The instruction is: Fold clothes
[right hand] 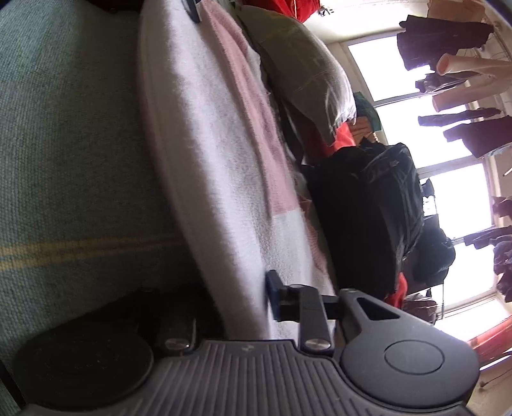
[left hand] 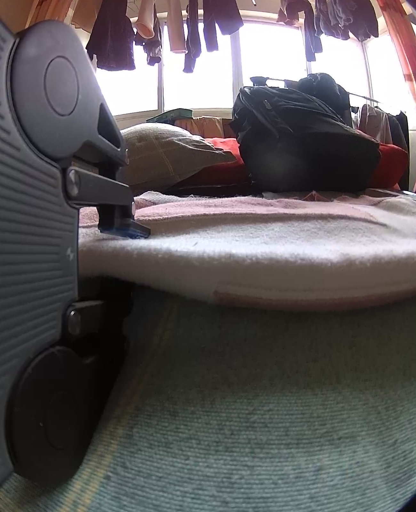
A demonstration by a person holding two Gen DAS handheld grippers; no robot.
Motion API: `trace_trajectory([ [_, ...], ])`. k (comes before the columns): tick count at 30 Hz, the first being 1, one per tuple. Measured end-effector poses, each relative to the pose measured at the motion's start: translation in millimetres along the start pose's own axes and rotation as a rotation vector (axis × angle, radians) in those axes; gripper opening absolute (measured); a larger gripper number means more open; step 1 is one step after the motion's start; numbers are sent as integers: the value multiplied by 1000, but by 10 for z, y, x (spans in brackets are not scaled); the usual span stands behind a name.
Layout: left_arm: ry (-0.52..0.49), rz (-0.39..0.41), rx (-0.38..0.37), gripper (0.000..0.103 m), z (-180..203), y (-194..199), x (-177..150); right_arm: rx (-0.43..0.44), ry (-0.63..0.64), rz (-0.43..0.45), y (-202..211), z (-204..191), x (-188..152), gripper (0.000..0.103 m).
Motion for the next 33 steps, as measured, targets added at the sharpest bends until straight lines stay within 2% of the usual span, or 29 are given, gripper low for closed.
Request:
trace_trajectory([
  [3,25,8,-4,13,-10,39,-56,2,-21,1,-10,-4,-3,22],
  [5,24,8,-8,18,-60,47,-76,17,-36,-3,-15,34,4,22],
  [7,16,-1,1,27,-127,16,-101,14,-27,-6,-22,34,21,22],
  [10,40,-20,8,31,-148,-38,-162,9,-25,-9,-27,19,23,22],
  [11,54,-31,7,30,-155,-62,-174,8,-27,-9,-34,15,29,22],
  [13,65,-46,-21,8,-113,-87,-154,8,-28,-11,-41,12,38,21],
  [23,52,1,-22,9,-228,-9,-267,72,-75,4,35,219,20,15],
  [29,78,21,-4,7,-424,172,-290,62,-99,22,232,406,18,12],
  [33,45,31,-12,8,-416,326,-346,136,-101,31,476,498,-18,12],
])
Point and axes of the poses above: each gripper's, at about its wrist camera, not at the fingertips, and y roughly against the way its jaws point, z to its right, x to its top, the point moved 1 cm from there along -y, roughly the way its jaws point, and after that the axes turned 9 degrees about -z, right-handed, at the moved point
